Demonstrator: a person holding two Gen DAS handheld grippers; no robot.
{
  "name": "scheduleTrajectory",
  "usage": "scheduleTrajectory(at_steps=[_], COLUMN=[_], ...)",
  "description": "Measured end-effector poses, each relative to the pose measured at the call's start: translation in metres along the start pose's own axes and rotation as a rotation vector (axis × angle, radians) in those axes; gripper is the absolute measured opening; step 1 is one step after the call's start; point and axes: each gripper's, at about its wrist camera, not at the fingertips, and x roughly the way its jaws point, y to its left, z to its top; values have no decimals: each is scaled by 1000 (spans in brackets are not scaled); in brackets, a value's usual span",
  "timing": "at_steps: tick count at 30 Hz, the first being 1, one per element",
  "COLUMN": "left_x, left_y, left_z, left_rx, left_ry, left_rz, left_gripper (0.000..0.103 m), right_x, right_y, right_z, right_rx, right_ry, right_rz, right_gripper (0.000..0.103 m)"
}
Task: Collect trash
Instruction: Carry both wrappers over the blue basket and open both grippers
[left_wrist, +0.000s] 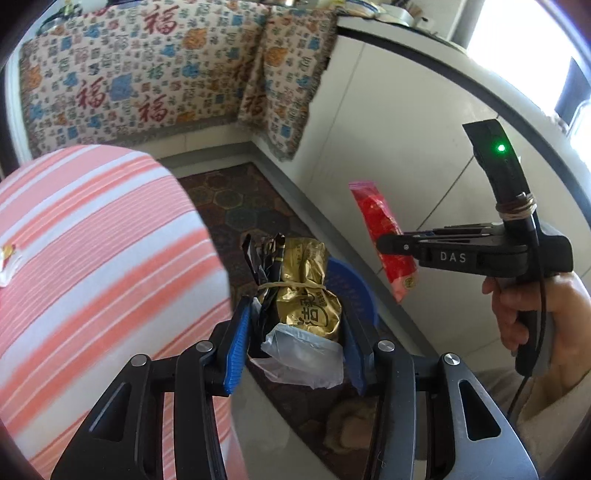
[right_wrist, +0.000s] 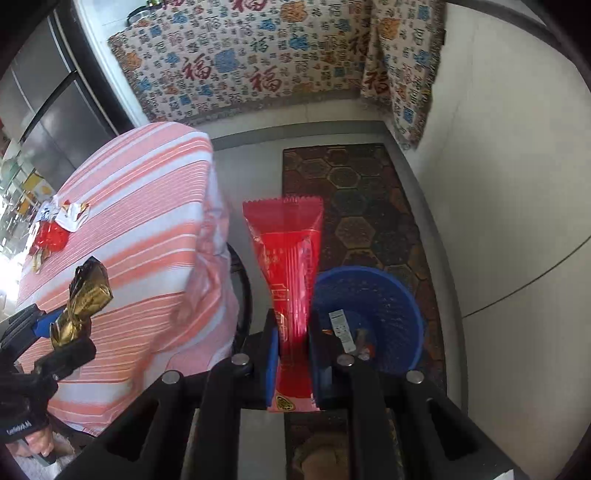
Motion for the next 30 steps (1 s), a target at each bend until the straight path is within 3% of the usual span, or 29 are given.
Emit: scheduleTrajectory(at_steps=[9,19,21,22,23,24,30], left_x=[78,151,159,165,169,172,153], left_y=[-38,-58,-62,-63,-62,-62,-56], left_z=[14,16,12,12,12,12,16], left_rx=[17,41,48,45,40,34,13], left_ry=[71,141,153,156,155,148,107], left_rz=[-20,-17,-27,-22,-21,-24,-27], left_gripper=[46,48,57,72,80,80,80], right_x=[39,92,99,102,105,107,98], right_y=[-75,-130,-137,-141,-145,-149,-153], right_z=[-5,-14,-12,-14,-14,-14,-10], right_rx=[123,200,204,207,214,230,248], right_ry=[32,98,99,99,100,100,72], right_rz=[-19,-8,-9,-6,1,11,39], right_gripper=[14,17,17,23,29,41,43])
